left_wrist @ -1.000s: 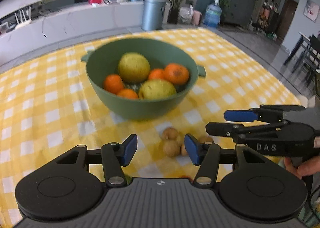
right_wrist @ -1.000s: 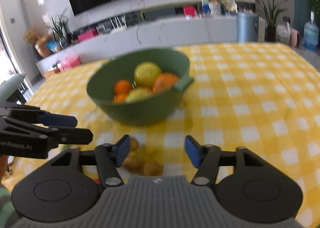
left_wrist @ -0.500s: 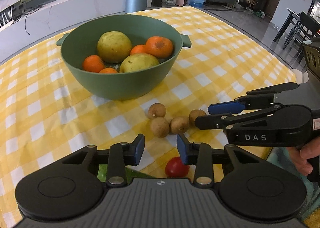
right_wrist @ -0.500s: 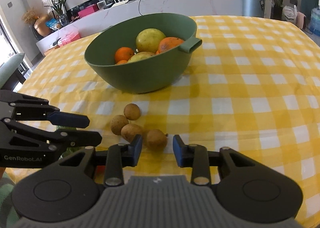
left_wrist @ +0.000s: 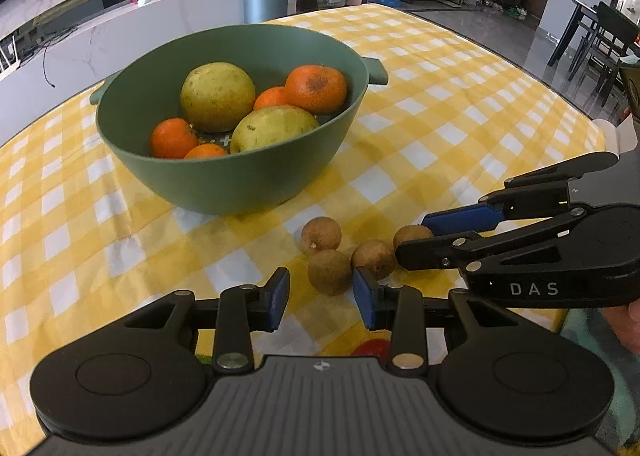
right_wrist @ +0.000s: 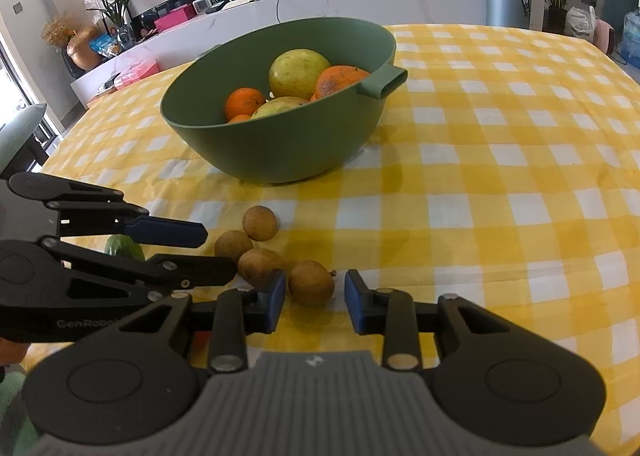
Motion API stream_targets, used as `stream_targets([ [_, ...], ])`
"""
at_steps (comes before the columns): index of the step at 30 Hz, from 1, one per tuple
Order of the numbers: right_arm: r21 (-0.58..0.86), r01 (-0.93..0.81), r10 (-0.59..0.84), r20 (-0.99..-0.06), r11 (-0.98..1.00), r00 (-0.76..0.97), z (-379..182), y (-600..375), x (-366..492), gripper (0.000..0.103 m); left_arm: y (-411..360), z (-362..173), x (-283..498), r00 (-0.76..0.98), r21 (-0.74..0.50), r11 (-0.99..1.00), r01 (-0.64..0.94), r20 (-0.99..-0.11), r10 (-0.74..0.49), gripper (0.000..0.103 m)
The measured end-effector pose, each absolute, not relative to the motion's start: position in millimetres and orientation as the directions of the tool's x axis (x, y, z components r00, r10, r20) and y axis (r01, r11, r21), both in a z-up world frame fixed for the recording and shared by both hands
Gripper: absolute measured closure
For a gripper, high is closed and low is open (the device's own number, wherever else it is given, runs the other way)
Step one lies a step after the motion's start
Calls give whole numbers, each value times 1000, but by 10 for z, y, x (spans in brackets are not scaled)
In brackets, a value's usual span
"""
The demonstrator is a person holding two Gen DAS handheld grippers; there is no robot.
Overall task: Organize fruits
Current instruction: 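Move both tools down to the small brown kiwis on the cloth, then grasp a kiwi with the left tool while the right tool grasps another kiwi, then carry both held kiwis over the colander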
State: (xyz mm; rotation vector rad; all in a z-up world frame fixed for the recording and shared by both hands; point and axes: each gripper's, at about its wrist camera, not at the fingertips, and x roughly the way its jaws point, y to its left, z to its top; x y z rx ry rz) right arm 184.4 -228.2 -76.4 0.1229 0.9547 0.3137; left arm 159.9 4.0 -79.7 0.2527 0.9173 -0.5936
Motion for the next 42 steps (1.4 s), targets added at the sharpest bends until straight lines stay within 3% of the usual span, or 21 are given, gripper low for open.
stream_targets([
  [5, 261, -204, 331, -782, 943, 528, -783, -2302, 1860, 77, -9, -832, 1635, 453, -40, 799, 601, -806, -381, 60],
  [15, 293, -194, 351, -779, 936, 519, -816, -2314, 1897, 77, -90, -887, 1651, 450, -20, 785, 619, -811, -375, 72],
  [26, 292, -190, 348, -775, 937, 527, -797, -2333, 1891, 81, -33, -792, 1601, 467, -24, 800, 599, -801, -374, 73],
  [33, 267, -202, 335, -734, 942, 591, -681, -2339, 1822, 81, 154, -574, 1562, 520, -103, 829, 550, -734, -437, 73],
  [42, 203, -278, 344, -582, 939, 736, -423, -2289, 1714, 81, 332, -302, 1556, 598, -192, 830, 524, -610, -519, 73],
])
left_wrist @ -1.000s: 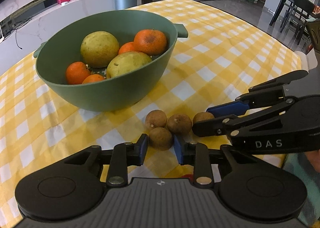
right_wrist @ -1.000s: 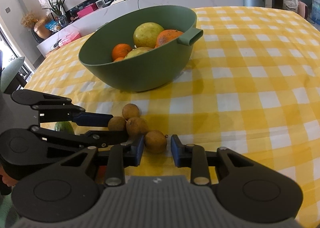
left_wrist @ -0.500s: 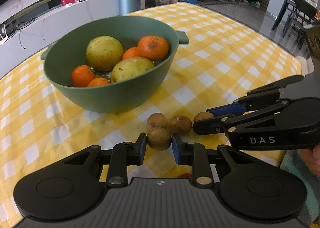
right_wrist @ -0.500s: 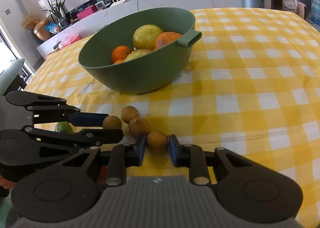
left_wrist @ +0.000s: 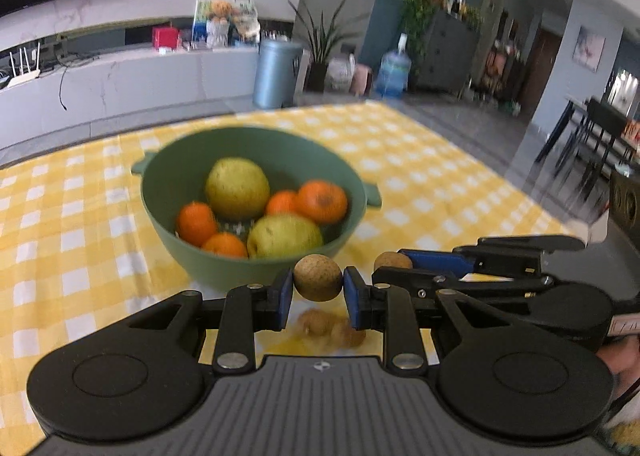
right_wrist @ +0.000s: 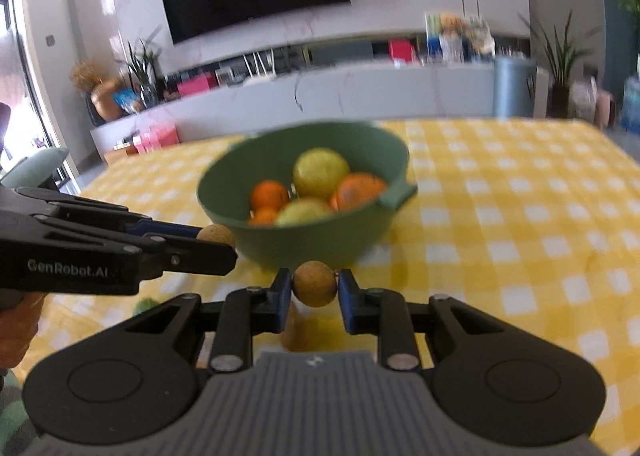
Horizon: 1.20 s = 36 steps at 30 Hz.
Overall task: Organize fruits
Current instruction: 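Carry both held kiwis over the colander, then lower both kiwis into the colander and open both tools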
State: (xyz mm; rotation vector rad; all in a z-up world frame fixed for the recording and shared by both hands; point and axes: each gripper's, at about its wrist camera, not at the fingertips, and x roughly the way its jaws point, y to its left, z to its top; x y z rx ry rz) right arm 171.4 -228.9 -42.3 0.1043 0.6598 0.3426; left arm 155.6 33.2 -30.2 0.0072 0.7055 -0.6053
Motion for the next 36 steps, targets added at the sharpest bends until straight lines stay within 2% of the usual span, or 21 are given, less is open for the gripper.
stream_targets([
  [6, 192, -302, 358, -516, 934, 778, -316, -2244, 1831, 81, 370, -212, 1699, 670, -177, 858, 482, -558, -491, 73],
  [13, 184, -314, 364, -484, 932, 796, -237, -2167, 2102, 81, 392, -255, 1953, 716, -162, 902, 399, -559, -418, 73],
  [17, 154, -326, 359, -487, 933, 796, -246, -2070, 2273, 82, 353, -317, 2064, 726, -120, 917, 380, -575, -377, 73],
  [24, 91, -350, 345, -510, 932, 788, -320, -1915, 2518, 82, 404, -405, 2198, 724, -129, 933, 337, -598, -344, 73],
  [36, 86, -344, 335, -537, 935, 774, -493, -1831, 2733, 82, 405, -487, 2281, 740, -60, 956, 288, -619, -262, 73],
])
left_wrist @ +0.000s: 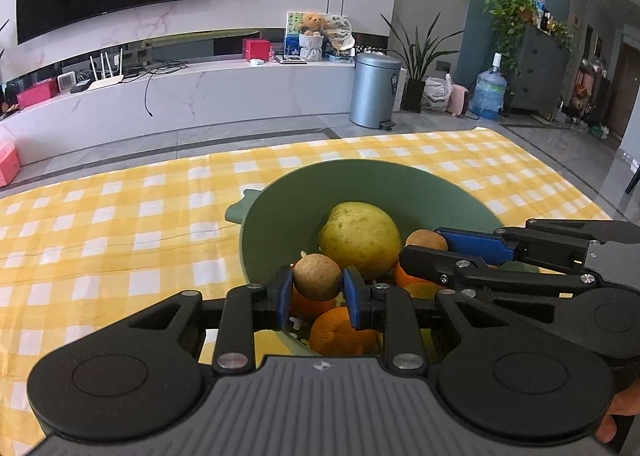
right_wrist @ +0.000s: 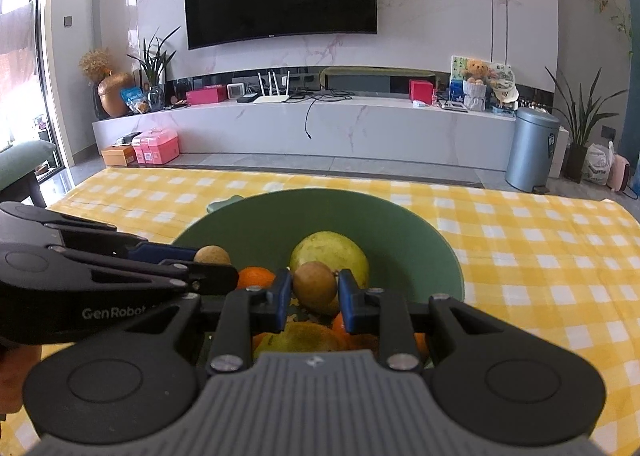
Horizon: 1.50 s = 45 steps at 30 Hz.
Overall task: Organize fruits
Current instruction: 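Lower both kiwis into the colander and open both tools, then move both tools back to the remaining kiwis on the cloth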
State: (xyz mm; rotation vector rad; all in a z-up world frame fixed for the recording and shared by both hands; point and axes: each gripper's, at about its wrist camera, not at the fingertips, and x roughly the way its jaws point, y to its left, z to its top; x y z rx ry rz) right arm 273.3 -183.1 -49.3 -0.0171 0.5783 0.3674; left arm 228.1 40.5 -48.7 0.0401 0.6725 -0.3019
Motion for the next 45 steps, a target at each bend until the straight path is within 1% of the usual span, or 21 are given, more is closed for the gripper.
stream_targets([
  [8, 112, -337, 338, -571, 935, 748, -592, -1835, 2837, 82, 349, -501, 2294, 740, -30, 954, 297, -624, -250, 73],
  [19, 125, -326, 339, -550, 937, 763, -556, -1813, 2784, 80, 330, -499, 2295, 750, -21, 955, 296, -614, -246, 73],
  [23, 123, -315, 331, -515, 941, 790, -498, -1859, 2727, 70, 303, -507, 2298, 754, 1, 954, 298, -613, -235, 72],
  [25, 122, -307, 325, -503, 944, 801, -475, -1875, 2701, 70, 278, -518, 2290, 757, 25, 953, 303, -613, -225, 72],
  [28, 123, -298, 319, -493, 947, 810, -459, -1910, 2666, 66, 231, -535, 2273, 760, 61, 948, 311, -615, -210, 72],
  [32, 118, -295, 314, -493, 948, 811, -462, -1916, 2636, 65, 206, -549, 2251, 763, 82, 945, 315, -614, -201, 72],
  [34, 121, -289, 310, -493, 950, 813, -461, -1926, 2623, 64, 205, -551, 2246, 766, 88, 946, 311, -613, -195, 65],
  [36, 126, -280, 306, -490, 952, 816, -460, -1946, 2613, 64, 217, -543, 2233, 771, 87, 946, 312, -605, -199, 61],
  [40, 138, -264, 297, -487, 955, 821, -447, -1984, 2598, 64, 229, -503, 2205, 783, 84, 948, 306, -588, -201, 44],
  [41, 142, -259, 295, -486, 955, 823, -447, -1994, 2589, 63, 237, -487, 2197, 784, 76, 949, 306, -586, -205, 43],
  [43, 155, -245, 290, -477, 957, 830, -438, -2038, 2554, 58, 261, -463, 2185, 786, 63, 951, 304, -580, -213, 37],
  [45, 165, -236, 287, -465, 958, 837, -424, -2073, 2503, 51, 288, -425, 2161, 790, 46, 951, 305, -570, -226, 37],
])
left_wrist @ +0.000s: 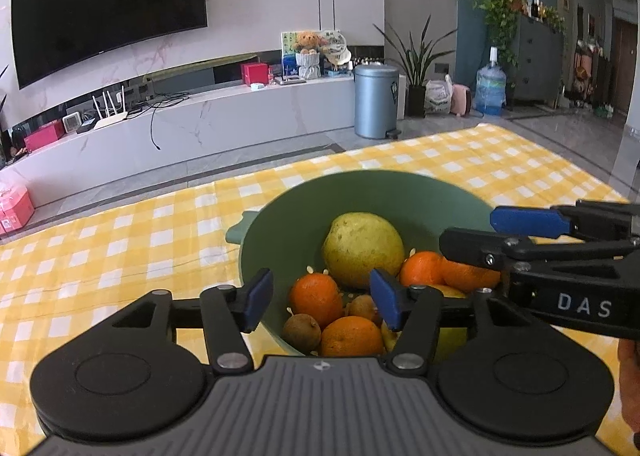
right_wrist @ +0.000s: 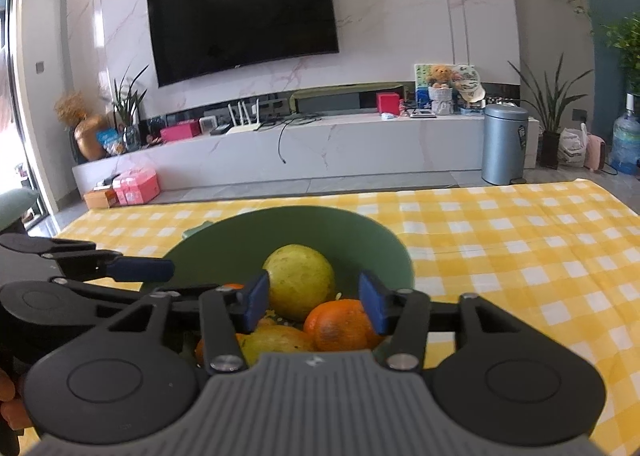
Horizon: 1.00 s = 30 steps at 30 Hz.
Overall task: Organize fruits
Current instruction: 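Move both tools back to the remaining kiwis on the cloth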
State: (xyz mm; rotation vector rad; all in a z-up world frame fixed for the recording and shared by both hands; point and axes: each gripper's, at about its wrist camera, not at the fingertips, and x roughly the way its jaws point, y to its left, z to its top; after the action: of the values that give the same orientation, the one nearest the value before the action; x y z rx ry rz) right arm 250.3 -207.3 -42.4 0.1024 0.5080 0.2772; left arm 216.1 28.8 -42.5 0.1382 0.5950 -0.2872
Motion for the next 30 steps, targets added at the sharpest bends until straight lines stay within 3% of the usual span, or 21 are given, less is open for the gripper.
stream_targets([
  [4, 168, -243, 294, -443, 955, 847, -377, -2093, 2401, 49, 318, -318, 2078, 799, 31, 952, 305, -552, -238, 36],
  [8, 163, -243, 290, -418, 956, 861, -332, -2082, 2289, 39, 376, -251, 1985, 795, 24, 958, 287, -564, -224, 34],
  [17, 142, -249, 286, -417, 958, 863, -262, -2069, 2062, 39, 485, -174, 1815, 764, -12, 959, 283, -602, -233, 34],
  [30, 174, -259, 312, -574, 950, 757, -480, -2114, 1789, 40, 512, -263, 1631, 655, -90, 919, 383, -675, -339, 38],
])
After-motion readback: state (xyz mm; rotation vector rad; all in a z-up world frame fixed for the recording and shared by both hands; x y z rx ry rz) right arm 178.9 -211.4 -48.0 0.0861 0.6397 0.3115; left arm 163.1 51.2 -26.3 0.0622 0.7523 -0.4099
